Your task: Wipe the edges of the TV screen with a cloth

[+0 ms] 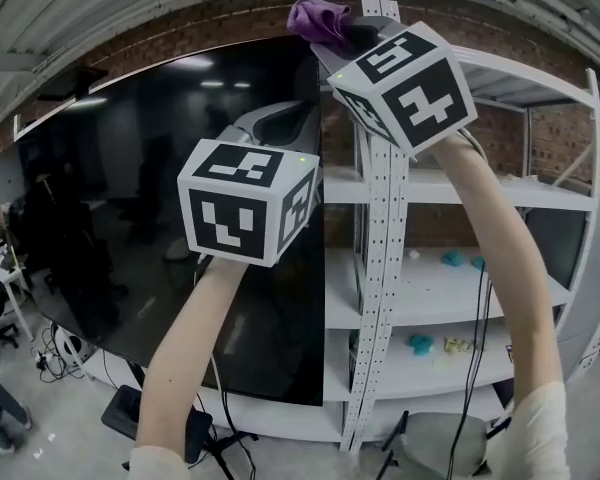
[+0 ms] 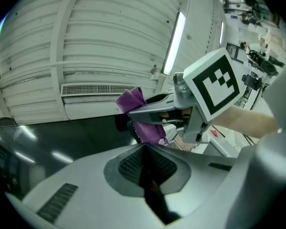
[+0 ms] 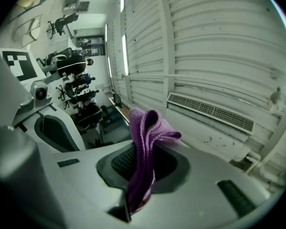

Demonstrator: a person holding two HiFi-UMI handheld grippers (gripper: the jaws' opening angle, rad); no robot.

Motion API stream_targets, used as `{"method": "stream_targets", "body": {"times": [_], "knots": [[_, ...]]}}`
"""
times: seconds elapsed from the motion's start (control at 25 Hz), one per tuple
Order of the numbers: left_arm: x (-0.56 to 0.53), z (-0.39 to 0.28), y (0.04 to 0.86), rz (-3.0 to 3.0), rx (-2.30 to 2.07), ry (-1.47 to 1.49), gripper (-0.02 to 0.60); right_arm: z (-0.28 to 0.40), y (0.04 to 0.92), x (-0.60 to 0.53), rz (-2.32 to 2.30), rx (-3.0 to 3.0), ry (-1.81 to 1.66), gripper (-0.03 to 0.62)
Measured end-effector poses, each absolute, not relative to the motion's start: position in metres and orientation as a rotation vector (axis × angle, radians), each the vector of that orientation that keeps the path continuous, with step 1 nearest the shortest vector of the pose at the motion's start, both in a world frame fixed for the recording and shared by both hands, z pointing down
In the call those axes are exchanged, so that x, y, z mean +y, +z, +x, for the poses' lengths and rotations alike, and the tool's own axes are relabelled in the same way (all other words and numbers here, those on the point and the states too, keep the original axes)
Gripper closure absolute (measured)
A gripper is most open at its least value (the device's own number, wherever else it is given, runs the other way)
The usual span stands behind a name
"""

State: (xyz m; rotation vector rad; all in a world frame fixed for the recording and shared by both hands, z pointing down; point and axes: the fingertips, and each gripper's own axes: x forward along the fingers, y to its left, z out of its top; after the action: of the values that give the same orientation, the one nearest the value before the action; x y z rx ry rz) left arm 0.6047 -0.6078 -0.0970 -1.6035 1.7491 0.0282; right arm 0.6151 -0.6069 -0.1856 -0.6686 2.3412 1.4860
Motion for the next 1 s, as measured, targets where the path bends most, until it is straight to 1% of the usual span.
{"method": "stream_targets", "body": {"times": [0.12, 0.4, 0.52, 0.72, 1.0], "knots": [[-0.603, 0.603, -0.103, -1.593, 1.748, 0.033, 0.566, 0.614, -0.192, -0.605, -0.692, 2.316, 1.688, 0.543], [-0.576, 0.579, -0.128, -1.545, 1.756, 0.096, 0.566, 0.587, -0.19, -0.598, -0.787, 2.151, 2.45, 0.543], [-0.562, 0.57, -0.134, -1.514, 1.764, 0.117, 0.566, 0.571, -0.184, -0.587, -0.828, 2.028, 2.667, 0.543], [-0.548, 0.551, -0.143, -1.468, 1.792, 0.101, 0.566, 0.541, -0.18, -0.575, -0.879, 1.976, 2.768, 0.543], [-0.524, 0.506, -0.141, -1.433, 1.839, 0.103, 0.566, 0.502, -0.181, -0.55, -0.773, 2.157, 2.7, 0.543]]}}
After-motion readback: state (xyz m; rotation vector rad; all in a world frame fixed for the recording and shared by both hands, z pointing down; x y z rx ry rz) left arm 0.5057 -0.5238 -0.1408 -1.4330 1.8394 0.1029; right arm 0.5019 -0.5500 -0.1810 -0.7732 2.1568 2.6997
